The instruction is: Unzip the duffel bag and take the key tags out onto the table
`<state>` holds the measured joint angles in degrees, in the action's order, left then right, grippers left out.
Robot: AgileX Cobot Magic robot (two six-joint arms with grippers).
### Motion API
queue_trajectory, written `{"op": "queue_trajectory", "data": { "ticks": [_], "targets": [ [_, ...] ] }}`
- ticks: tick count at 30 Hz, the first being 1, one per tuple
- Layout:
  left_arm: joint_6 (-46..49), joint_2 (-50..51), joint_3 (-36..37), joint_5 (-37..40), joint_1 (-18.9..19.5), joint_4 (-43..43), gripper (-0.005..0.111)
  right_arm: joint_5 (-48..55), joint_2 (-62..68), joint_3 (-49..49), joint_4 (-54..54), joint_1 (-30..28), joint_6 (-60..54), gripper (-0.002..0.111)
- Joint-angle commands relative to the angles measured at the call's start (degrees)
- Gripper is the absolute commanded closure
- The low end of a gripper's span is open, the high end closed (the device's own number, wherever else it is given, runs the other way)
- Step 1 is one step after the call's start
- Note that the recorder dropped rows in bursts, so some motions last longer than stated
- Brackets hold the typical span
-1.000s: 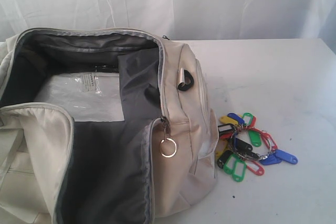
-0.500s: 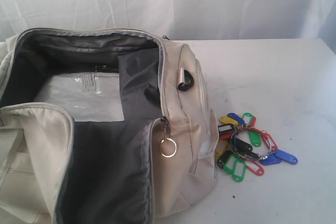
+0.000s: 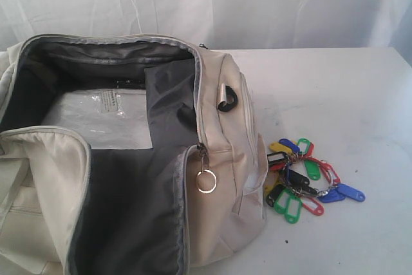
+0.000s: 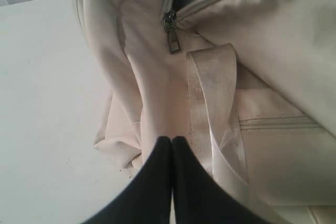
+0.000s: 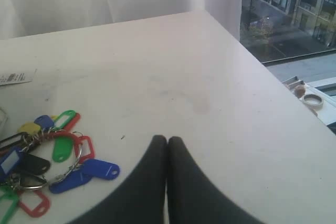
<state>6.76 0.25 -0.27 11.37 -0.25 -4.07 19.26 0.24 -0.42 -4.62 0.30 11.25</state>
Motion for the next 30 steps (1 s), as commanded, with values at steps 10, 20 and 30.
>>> {"op": "queue_trajectory", "data": {
  "ticks": [10,20,30],
  "targets": [
    [-0.3,-0.3,0.3,-0.3,0.1,-0.1,0.107,0.0,-0.2,0.4,-0.1,-0.3,-2.1,0.108],
    [-0.3,-0.3,0.3,-0.3,0.1,-0.1,0.107,0.0,-0.2,0.4,-0.1,-0.3,-2.1,0.108],
    [-0.3,-0.3,0.3,-0.3,0.1,-0.1,0.107,0.0,-0.2,0.4,0.0,1.1,-2.1,0.108]
  ]
}}
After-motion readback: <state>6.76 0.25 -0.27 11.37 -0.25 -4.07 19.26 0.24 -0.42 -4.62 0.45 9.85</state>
